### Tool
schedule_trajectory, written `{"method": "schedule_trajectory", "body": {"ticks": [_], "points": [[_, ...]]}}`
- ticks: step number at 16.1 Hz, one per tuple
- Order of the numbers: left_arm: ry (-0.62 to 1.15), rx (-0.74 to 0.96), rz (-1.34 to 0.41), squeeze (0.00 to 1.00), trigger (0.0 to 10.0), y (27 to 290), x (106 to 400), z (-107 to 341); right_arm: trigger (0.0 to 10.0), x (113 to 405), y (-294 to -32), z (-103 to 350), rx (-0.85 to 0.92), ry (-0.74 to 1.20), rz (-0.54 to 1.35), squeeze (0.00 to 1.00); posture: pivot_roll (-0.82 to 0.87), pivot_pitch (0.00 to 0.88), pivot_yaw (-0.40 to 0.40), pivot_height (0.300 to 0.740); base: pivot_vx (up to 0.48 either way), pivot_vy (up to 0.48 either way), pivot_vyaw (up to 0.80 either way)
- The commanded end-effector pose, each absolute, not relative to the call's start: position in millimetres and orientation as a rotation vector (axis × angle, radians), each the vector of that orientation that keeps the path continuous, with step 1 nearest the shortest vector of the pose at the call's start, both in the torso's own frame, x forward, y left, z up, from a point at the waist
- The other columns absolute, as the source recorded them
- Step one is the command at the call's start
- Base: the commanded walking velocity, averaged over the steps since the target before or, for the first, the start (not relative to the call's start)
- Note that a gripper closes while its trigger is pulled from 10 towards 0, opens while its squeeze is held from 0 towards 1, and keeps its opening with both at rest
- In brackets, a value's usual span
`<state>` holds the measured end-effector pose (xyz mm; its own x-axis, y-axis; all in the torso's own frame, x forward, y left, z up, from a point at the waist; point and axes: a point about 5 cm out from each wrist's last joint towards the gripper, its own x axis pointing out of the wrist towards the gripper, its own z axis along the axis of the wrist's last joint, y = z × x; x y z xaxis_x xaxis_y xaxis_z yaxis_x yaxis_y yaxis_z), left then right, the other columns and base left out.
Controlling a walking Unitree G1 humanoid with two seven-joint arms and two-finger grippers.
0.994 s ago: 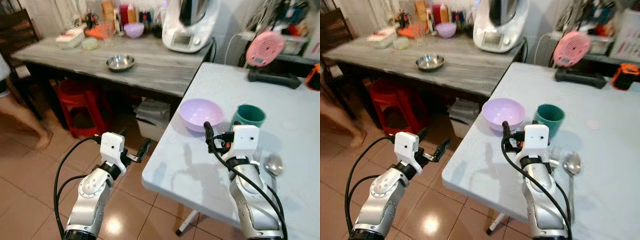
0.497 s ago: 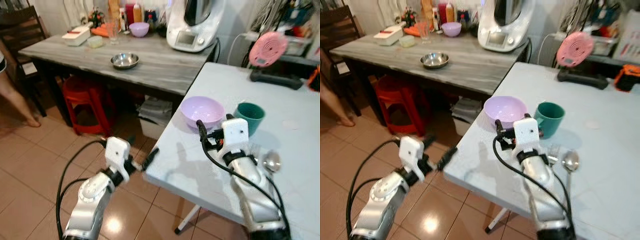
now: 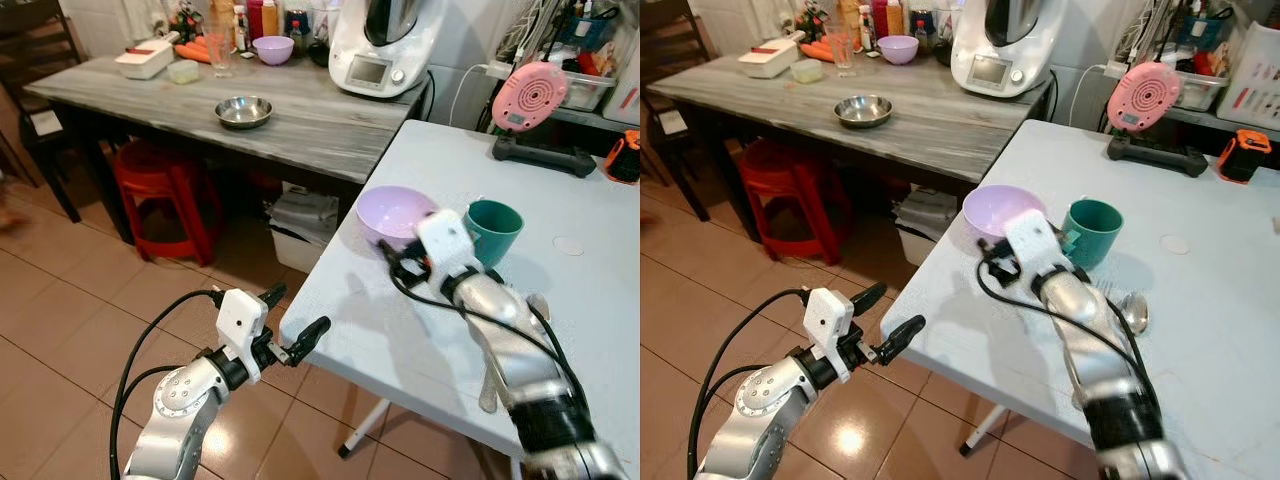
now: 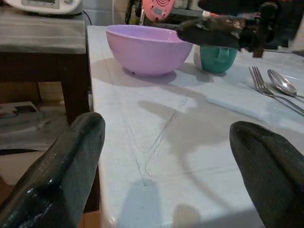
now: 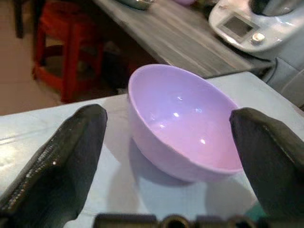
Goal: Setting the table
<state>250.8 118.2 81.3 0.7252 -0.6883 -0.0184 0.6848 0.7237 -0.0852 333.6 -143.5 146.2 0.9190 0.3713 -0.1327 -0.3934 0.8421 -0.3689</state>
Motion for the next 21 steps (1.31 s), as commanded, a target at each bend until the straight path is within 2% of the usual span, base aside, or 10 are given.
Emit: {"method": "schedule_trajectory", "body": {"ticks": [1, 5, 8, 12, 13, 14, 21], "points": [[0.039, -0.074, -0.773, 0.00, 10.0, 118.4, 249.9, 85.7, 10.0, 337.0, -142.1, 144.5, -0.430, 0.092, 0.441, 0.00, -0.01, 0.014, -0.046, 0.740, 0.000, 0.000, 0.00], [0.053, -0.092, -0.773, 0.00, 10.0, 118.8, 241.1, 84.8, 10.0, 353.5, -142.6, 147.6, -0.529, 0.145, 0.504, 0.00, 0.00, 0.055, -0.055, 0.740, 0.000, 0.000, 0.00], [0.060, -0.082, -0.783, 0.00, 10.0, 119.5, 236.5, 85.5, 10.0, 372.3, -151.5, 153.2, -0.555, 0.186, 0.504, 0.00, 0.01, 0.074, -0.049, 0.740, 0.000, 0.000, 0.00], [0.073, -0.072, -0.780, 0.00, 10.0, 123.8, 235.3, 87.1, 9.9, 384.9, -150.9, 152.6, -0.568, 0.234, 0.524, 0.00, 0.03, 0.080, -0.028, 0.740, 0.000, 0.000, 0.00], [0.078, -0.069, -0.783, 0.00, 10.0, 124.6, 234.9, 87.9, 3.6, 387.4, -149.1, 150.7, -0.578, 0.249, 0.537, 0.00, 0.04, 0.082, -0.019, 0.740, 0.000, 0.000, 0.00], [0.081, -0.066, -0.790, 0.00, 10.0, 125.1, 234.8, 88.9, 0.0, 389.1, -147.8, 148.8, -0.590, 0.259, 0.538, 0.00, 0.04, 0.082, -0.011, 0.740, 0.000, 0.000, 0.00], [0.094, -0.051, -0.773, 0.00, 10.0, 129.7, 235.7, 91.4, 0.0, 390.9, -142.1, 144.2, -0.711, 0.244, 0.602, 0.00, 0.07, 0.082, 0.001, 0.740, 0.000, 0.000, 0.00]]}}
